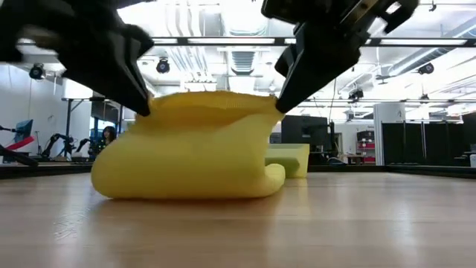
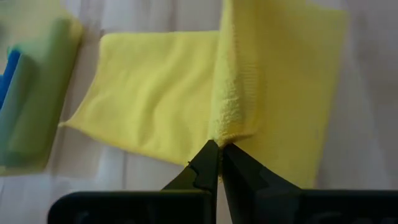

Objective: Fold microfiber towels
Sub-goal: Fold the yellow towel

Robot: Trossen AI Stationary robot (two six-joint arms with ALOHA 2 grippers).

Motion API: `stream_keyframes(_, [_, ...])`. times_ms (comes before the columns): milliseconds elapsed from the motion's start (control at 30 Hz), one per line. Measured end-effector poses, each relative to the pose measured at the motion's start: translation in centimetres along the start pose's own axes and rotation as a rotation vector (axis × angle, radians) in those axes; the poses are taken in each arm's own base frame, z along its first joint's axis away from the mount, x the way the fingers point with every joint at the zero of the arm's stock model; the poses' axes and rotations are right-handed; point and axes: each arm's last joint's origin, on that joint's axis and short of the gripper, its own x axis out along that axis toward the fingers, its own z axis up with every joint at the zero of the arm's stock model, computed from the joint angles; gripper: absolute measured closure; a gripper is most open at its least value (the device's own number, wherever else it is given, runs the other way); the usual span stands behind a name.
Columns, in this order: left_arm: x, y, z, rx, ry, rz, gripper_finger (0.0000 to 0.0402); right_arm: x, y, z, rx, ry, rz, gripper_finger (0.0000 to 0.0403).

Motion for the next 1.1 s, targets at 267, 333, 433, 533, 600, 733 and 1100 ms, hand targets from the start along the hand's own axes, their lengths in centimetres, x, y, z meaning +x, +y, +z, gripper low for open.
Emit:
stream_keyframes(267, [2.1, 3.8, -0.9, -0.125, -0.004, -0.045, 0.0401, 0.0, -1.1, -0.2, 0.026, 0.034, -0.039, 0.0394])
stream_keyframes(333, [2.3, 4.5, -0.7, -0.118, -0.005, -0.041, 0.0401, 0.0, -1.2, -0.2, 0.029, 0.040, -0.058, 0.0394])
stream_keyframes(433, [2.5, 5.4, -0.5, -0.091, -0.010, -0.027, 0.0401, 0.1, -1.6, -0.3, 0.057, 0.046, -0.077, 0.0394])
stream_keyframes(533, [2.7, 6.1, -0.3, -0.060, -0.014, -0.030, 0.0401, 0.1, -2.1, -0.4, 0.077, 0.055, -0.089, 0.0394])
stream_keyframes(600, [2.9, 6.4, -0.2, -0.049, -0.015, -0.031, 0.0401, 0.1, -2.5, -0.4, 0.103, 0.052, -0.122, 0.0394])
stream_keyframes(733, [3.3, 7.1, -0.3, -0.062, -0.004, -0.012, 0.0401, -0.3, -3.1, -0.4, 0.138, 0.047, -0.210, 0.0394])
stream_keyframes(1100, [4.9, 10.2, -0.4, -0.097, 0.032, 0.068, 0.0401, -0.3, -4.8, -0.4, 0.185, 0.057, -0.265, 0.0394])
